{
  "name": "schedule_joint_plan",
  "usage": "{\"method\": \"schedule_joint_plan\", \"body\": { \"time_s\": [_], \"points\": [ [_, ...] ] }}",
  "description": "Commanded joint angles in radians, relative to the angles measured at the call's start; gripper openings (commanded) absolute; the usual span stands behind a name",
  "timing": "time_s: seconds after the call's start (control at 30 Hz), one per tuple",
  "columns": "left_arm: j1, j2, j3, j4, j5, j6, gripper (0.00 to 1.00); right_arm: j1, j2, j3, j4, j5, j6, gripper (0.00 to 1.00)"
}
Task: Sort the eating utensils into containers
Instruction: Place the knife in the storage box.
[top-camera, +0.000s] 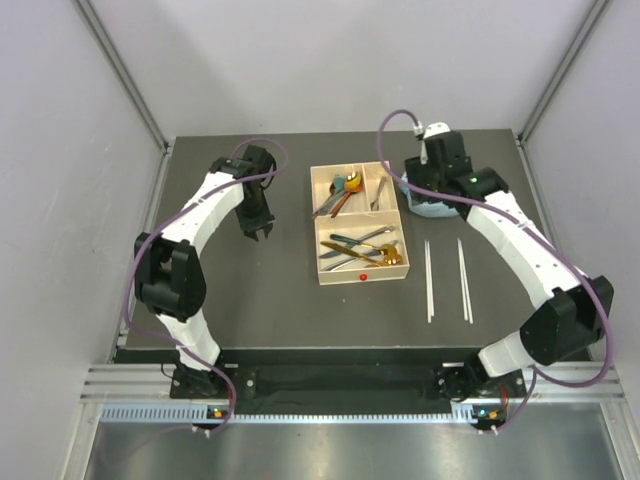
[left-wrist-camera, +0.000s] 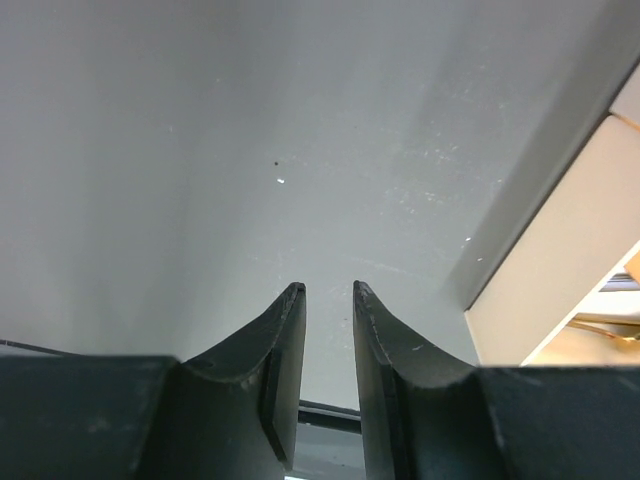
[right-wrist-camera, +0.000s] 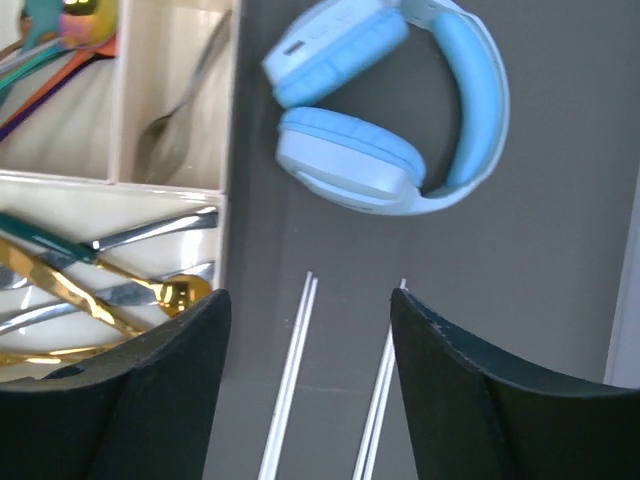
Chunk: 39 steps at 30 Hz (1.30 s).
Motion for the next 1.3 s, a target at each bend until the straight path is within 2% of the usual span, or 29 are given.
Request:
{"method": "schedule_joint_plan", "body": {
  "time_s": [0.0,0.3,0.63,0.8,1.27],
  "points": [
    [0.005,-0.050,-0.018,0.029,0.019,0.024,0.31,-0.107,-0.048,-0.004,-0.082,-0.050,0.052,0.68],
    [0.005,-0.042,-0.032,0.046,0.082,0.035,0.32,-0.240,-0.114,-0.193,-0.133,-0.162,0.107,0.74],
    [0.000,-0.021,-0.093,0.089,0.133,0.034,0.32,-0.239,-0.080,-0.337,-0.112,-0.397,0.171,0.68],
    [0.000,-0.018,-0.100,0.094,0.131,0.038,0.32,-0.237,-0.026,-0.401,-0.061,-0.391,0.165,0.66],
    [-0.001,0.034,-0.052,0.084,0.137,0.043,0.32,-0.223,0.063,-0.397,-0.032,-0.359,0.156,0.65]
  ]
}}
